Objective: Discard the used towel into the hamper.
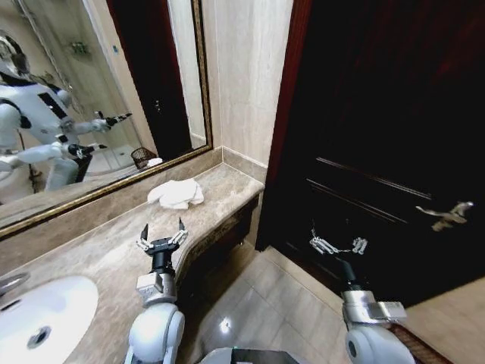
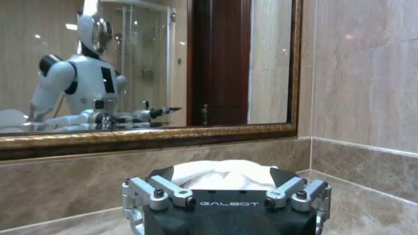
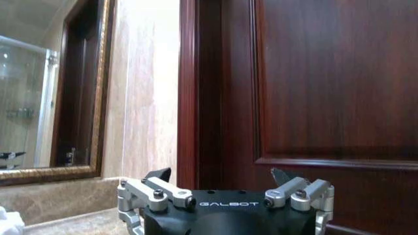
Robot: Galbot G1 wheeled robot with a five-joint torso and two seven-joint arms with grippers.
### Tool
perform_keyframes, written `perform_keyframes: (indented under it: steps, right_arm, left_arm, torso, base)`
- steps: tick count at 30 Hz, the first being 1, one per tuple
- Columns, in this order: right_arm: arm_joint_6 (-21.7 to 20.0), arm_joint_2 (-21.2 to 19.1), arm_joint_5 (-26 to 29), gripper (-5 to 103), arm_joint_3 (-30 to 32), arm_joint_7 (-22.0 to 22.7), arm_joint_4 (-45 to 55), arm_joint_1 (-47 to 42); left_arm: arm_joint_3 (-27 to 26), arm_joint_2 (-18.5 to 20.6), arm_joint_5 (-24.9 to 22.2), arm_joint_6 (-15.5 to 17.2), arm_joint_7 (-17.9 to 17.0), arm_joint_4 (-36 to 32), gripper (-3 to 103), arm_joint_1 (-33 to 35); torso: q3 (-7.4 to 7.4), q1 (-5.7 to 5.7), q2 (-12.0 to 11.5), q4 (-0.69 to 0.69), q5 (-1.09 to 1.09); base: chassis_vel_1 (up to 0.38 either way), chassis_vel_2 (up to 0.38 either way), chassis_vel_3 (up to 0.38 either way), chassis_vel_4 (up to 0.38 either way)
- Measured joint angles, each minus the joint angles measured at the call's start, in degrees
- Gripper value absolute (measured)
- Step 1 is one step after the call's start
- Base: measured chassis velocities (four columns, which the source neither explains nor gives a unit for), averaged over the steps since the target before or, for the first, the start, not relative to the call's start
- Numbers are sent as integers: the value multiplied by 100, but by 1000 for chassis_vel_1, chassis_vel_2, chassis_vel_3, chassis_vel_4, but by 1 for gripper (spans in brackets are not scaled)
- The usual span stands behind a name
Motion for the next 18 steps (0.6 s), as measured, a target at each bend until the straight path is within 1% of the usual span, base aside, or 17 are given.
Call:
perform_keyframes:
  steps: [2,3,4,5,6,7,8,9,10,11,12,13,14,15,16,17,18]
  right_arm:
    - [7,-38,-8,100,-14,67,-38,-5]
    - [7,-38,-8,100,-14,67,-38,-5]
    - [8,-52,-9,100,-14,89,-41,-9]
    - [7,-84,-9,100,5,105,-41,-23]
    - [3,-115,-4,100,40,116,-41,-37]
    - [3,-115,-4,100,40,116,-41,-37]
    - [2,-127,-2,100,58,120,-40,-44]
    - [-1,-141,7,100,97,150,-41,-56]
    - [-27,-133,66,100,146,217,-41,-52]
    - [-27,-133,66,100,146,217,-41,-52]
    - [-77,-117,171,100,200,318,-40,-32]
    - [-102,-114,231,100,226,375,-40,-22]
    - [-137,-149,364,100,349,507,-70,-16]
    - [-137,-149,364,100,349,507,-70,-16]
    - [-132,-165,364,100,383,519,-95,-27]
    - [-104,-169,350,100,407,530,-125,-53]
    - [-91,-156,336,100,406,534,-134,-60]
  left_arm:
    - [-86,0,-94,269,-6,259,99,-474]
    - [-86,0,-94,269,-6,259,99,-474]
    - [-101,0,-118,339,-15,376,99,-661]
    - [-124,0,-156,421,-44,683,99,-966]
    - [-135,1,-236,455,-87,988,99,-1219]
    - [-135,1,-236,455,-87,988,99,-1219]
    - [-141,0,-283,471,-104,1124,99,-1339]
    - [-159,0,-383,498,-155,1403,99,-1592]
    - [-172,0,-465,532,-215,1642,99,-1827]
    - [-172,0,-465,532,-215,1642,99,-1827]
    - [-178,0,-532,584,-259,1838,99,-2061]
    - [-181,0,-556,607,-273,1898,99,-2146]
    - [-203,0,-674,733,-333,2160,98,-2568]
    - [-203,0,-674,733,-333,2160,98,-2568]
    - [-216,1,-726,767,-356,2264,98,-2735]
    - [-249,9,-875,846,-417,2464,99,-3053]
    - [-264,9,-958,890,-456,2549,99,-3180]
  torso:
    - [-1,-4,0,-3,-4]
    - [-1,-4,0,-3,-4]
    - [-1,-4,0,-5,-4]
    - [-2,-7,1,-2,-1]
    - [-3,-10,3,-2,-5]
    - [-3,-10,3,-2,-5]
    - [-3,-11,3,-2,-7]
    - [-3,-11,3,-2,-4]
    - [-3,-11,3,0,-1]
    - [-3,-11,3,0,-1]
    - [-3,-11,3,-1,-3]
    - [-3,-11,3,-2,-4]
    - [-2,-7,2,-1,0]
    - [-2,-7,2,-1,0]
    - [-2,-6,2,-1,0]
    - [-1,-4,2,0,2]
    - [-1,-4,2,0,3]
  base:
    - [-83,35,-1,-6]
    - [-83,13,-23,-14]
    - [0,0,0,0]
    - [76,-4,-27,-9]
    - [76,-35,-65,46]
    - [76,-35,-65,46]
    - [51,-35,-65,46]
    - [51,-19,-51,38]
    - [57,-19,-24,15]
    - [57,-19,-24,15]
    - [0,0,0,0]
    - [0,0,0,0]
    - [0,0,0,0]
    - [0,0,0,0]
    - [0,0,0,0]
    - [0,0,0,0]
    - [0,0,0,0]
